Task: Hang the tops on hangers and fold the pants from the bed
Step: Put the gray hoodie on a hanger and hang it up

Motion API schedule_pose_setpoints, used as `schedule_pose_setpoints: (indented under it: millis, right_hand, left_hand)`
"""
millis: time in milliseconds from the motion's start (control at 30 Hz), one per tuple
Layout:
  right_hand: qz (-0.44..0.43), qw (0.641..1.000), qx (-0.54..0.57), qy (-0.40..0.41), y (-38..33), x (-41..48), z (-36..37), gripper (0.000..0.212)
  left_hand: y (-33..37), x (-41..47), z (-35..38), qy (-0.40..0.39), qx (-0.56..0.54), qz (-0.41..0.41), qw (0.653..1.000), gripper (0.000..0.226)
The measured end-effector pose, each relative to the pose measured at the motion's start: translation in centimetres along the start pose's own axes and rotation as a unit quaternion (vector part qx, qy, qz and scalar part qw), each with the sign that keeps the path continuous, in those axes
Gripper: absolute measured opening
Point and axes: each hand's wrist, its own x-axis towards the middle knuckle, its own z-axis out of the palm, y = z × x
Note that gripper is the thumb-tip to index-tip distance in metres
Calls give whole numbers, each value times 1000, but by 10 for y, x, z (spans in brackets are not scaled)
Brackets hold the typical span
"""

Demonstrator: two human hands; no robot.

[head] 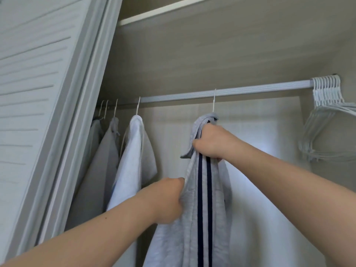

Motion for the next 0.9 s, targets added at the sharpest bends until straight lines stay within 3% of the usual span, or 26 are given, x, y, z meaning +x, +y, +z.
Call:
schedule_pose_setpoints:
  millis: [67, 200, 367, 400, 500, 667, 767, 900]
  right_hand:
    - [-35, 998, -44, 34, -14, -4, 4, 27]
    - [-67, 996, -16, 56, -37, 2, 14, 35]
    - [-102, 987, 120, 33, -64, 20, 39, 35]
    - [-111, 985, 132, 27, -69, 23, 44, 33]
    - [-130, 983, 132, 12, -86, 35, 56, 29]
    - [-149, 977, 147, -30, -115, 60, 74, 7]
    - [-158, 973, 163, -46, -126, 78, 82, 20]
    - [-159, 963, 207, -62, -138, 92, 100, 16]
  left_hand:
    - [-5, -6, -6, 4, 6, -11, 1000, 17]
    - [-19, -21, -20, 18, 36, -38, 998, 22]
    - [-45, -44, -35, 26, 59, -89, 994, 8]
    - [-49, -48, -36, 29, 64, -100, 993, 15]
    - [-61, -61, -42, 26, 83, -135, 987, 30]
    - [-71, -76, -48, 47, 88, -170, 980, 16]
    - [-70, -76, -50, 49, 93, -183, 978, 17]
    - [-69, -75, -53, 34, 105, -213, 971, 26]
